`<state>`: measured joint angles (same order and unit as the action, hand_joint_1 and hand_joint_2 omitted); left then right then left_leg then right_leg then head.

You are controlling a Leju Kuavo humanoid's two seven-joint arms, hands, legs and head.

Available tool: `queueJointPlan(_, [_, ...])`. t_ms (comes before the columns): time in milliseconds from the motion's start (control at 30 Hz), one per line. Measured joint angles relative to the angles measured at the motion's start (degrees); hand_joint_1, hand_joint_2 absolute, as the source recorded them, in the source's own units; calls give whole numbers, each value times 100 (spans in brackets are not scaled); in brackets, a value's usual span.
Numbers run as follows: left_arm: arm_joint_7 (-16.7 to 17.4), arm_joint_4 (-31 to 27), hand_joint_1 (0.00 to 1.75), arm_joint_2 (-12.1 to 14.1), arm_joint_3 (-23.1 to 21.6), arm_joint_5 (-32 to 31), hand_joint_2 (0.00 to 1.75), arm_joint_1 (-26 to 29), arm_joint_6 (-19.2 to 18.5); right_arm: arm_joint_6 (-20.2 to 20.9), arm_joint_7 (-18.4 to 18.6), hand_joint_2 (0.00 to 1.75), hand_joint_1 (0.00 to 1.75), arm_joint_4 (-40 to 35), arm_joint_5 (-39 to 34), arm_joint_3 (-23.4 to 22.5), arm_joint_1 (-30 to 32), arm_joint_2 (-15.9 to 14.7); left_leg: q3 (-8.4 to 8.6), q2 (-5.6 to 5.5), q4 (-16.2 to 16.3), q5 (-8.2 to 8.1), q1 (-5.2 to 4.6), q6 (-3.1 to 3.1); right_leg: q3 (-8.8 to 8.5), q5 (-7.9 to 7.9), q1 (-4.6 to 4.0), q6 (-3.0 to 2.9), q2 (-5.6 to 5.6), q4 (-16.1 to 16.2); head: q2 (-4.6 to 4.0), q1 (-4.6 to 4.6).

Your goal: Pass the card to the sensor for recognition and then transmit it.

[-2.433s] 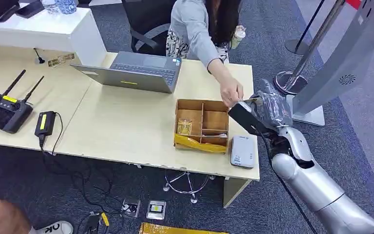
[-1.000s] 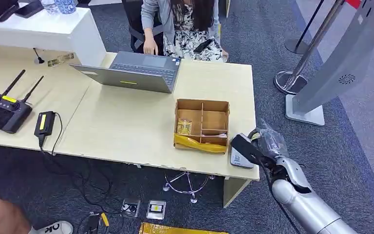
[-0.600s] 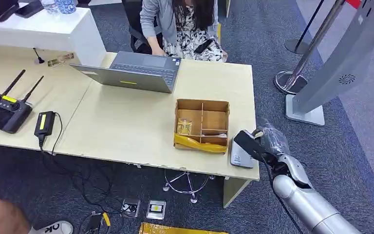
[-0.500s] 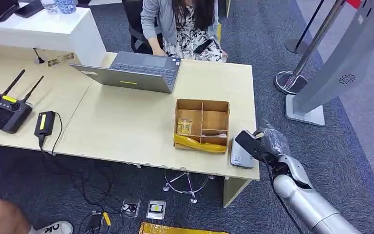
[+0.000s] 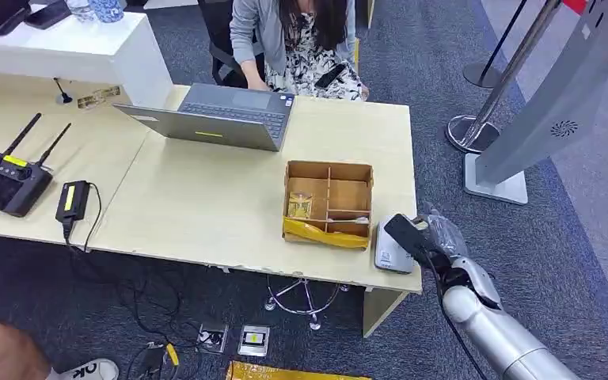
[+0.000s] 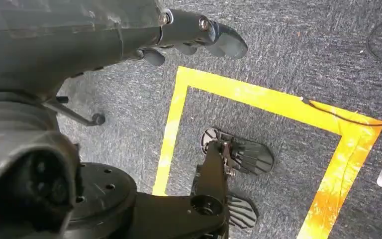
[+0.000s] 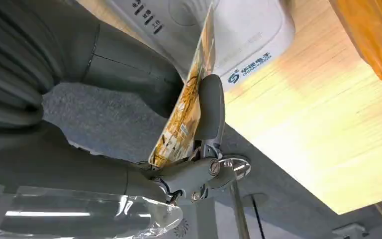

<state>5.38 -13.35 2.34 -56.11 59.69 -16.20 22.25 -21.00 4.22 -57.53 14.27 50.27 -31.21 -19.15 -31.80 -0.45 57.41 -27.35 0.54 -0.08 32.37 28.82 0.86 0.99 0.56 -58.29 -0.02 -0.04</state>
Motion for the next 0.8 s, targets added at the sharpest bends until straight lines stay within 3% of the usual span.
queueJointPlan(800, [-129, 0, 0, 17, 2, 166, 0, 55, 46, -376, -649, 175, 175, 171, -853, -20, 152, 50, 1, 0, 0, 0, 0, 0, -1, 0, 0, 0, -2, 0, 0, 0])
